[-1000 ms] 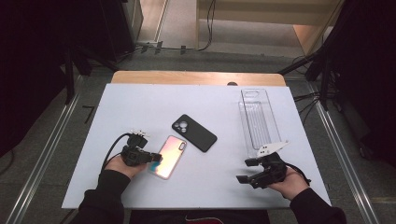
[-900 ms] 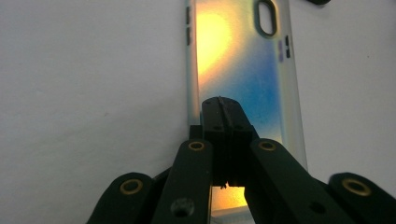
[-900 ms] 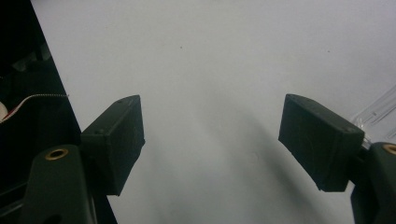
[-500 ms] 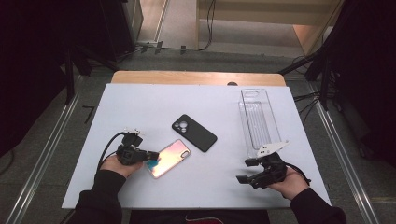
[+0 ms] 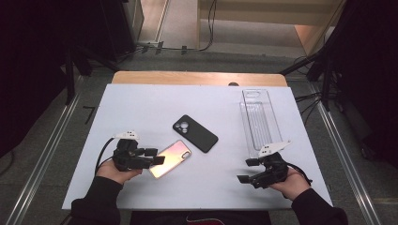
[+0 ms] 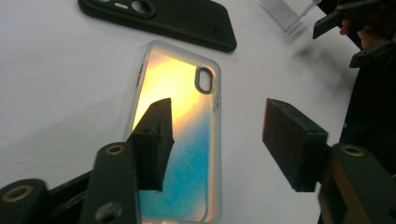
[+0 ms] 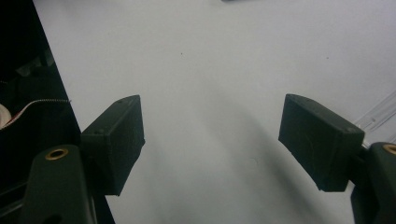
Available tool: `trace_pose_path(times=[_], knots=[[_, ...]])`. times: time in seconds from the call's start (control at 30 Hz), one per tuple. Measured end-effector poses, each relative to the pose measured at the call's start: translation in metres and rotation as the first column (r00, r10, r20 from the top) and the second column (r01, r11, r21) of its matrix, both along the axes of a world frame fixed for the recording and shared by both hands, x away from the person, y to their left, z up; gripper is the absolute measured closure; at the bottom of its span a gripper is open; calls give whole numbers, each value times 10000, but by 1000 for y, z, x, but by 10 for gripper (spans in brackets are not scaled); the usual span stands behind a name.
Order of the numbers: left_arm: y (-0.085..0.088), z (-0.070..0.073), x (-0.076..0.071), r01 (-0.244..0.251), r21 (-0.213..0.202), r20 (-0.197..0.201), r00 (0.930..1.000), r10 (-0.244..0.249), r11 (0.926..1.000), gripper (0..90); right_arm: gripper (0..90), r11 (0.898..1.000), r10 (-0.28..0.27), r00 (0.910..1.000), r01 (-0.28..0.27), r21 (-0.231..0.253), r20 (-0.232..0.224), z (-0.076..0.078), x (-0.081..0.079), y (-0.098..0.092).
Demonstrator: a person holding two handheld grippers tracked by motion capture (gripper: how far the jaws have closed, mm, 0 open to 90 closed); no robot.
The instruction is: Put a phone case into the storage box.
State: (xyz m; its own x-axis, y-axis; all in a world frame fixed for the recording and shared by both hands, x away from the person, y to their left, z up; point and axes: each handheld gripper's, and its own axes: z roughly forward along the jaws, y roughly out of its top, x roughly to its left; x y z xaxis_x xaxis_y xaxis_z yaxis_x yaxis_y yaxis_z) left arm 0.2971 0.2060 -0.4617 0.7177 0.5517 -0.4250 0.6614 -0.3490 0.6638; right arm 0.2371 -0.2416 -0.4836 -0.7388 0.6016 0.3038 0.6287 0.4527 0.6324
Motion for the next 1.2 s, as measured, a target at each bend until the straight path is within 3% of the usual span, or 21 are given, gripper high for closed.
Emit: trace_pose_path(times=[0.37, 0.6, 0.93, 1.2], knots=[[6, 0, -17, 182, -102, 331, 9993, -178, 9998, 351, 204, 10000, 13, 10000, -13, 27, 4, 0, 0, -1], [12, -3, -26, 372, 172, 387, 9985, -379, 9992, 317, 204, 10000, -65, 10000, 65, 32, -9, -1, 0, -2], [13, -2, -27, 346, 223, 447, 9984, -356, 9992, 316, 204, 10000, -13, 10000, 13, -12, -8, -1, 0, -1], [7, 6, -20, 359, -25, 944, 9949, -355, 9994, 298, 204, 10000, 15, 10000, -15, -41, -42, -1, -1, 0]])
